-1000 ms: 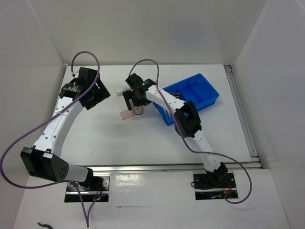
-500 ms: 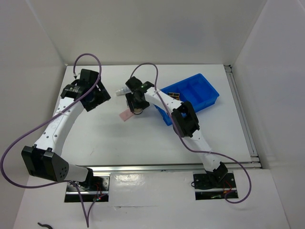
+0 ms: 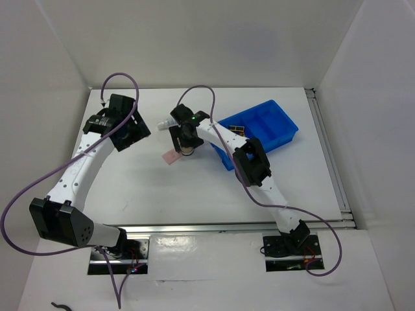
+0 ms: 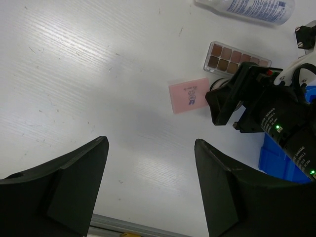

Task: Organize the makeup

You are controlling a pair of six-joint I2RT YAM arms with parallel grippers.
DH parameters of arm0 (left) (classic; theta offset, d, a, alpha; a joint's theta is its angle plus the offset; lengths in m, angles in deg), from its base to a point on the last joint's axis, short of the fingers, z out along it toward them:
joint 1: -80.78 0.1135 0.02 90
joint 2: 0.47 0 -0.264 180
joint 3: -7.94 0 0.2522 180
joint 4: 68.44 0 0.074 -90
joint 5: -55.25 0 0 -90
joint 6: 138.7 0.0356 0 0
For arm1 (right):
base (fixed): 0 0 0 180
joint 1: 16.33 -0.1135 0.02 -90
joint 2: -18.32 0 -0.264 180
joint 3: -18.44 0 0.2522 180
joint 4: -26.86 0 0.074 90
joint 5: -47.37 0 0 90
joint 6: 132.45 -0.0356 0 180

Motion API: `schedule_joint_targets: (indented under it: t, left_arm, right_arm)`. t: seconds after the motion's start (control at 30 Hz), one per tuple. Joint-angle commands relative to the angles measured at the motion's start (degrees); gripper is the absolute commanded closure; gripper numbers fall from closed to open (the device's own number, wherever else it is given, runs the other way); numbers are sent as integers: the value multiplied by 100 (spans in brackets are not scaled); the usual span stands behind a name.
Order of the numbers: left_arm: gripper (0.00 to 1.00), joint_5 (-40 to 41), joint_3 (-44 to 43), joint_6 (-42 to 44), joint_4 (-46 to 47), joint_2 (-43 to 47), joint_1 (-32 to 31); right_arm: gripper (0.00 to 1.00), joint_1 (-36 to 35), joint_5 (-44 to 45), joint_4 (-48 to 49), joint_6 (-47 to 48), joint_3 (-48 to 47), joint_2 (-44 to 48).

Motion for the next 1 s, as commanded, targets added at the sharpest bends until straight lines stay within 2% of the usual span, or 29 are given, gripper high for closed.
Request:
schedule_joint_targets:
  t: [0.0, 0.07, 0.23, 0.37, 0.63, 0.77, 0.9, 0.97]
  left_arm:
    - [16, 46, -44, 151, 93, 43, 13]
    - [16, 46, -44, 151, 145, 43, 13]
    - [16, -15, -44, 151, 146, -10, 13]
    - [16, -15, -96, 204, 146, -10, 13]
    - [16, -182, -96, 317, 260, -63, 13]
    - [16, -296, -149, 371, 374, -63, 13]
    - [16, -568, -149, 546, 549, -176, 13]
    - [16, -744, -149, 607, 611, -177, 13]
  right_arm:
    - [23, 29, 71, 247, -53, -207, -141]
    - [23, 29, 71, 378, -53, -137, -62]
    - [42, 29, 123, 432, -53, -14, 149]
    - [51, 29, 291, 432, -53, 100, 683]
    - [53, 187, 334, 494, 113, 521, 1949]
    - [53, 634, 738, 494, 184, 1092, 2617]
    - [53, 1590, 853, 555, 184, 2040, 3232]
    - [53, 1891, 853, 555, 184, 2227, 3286]
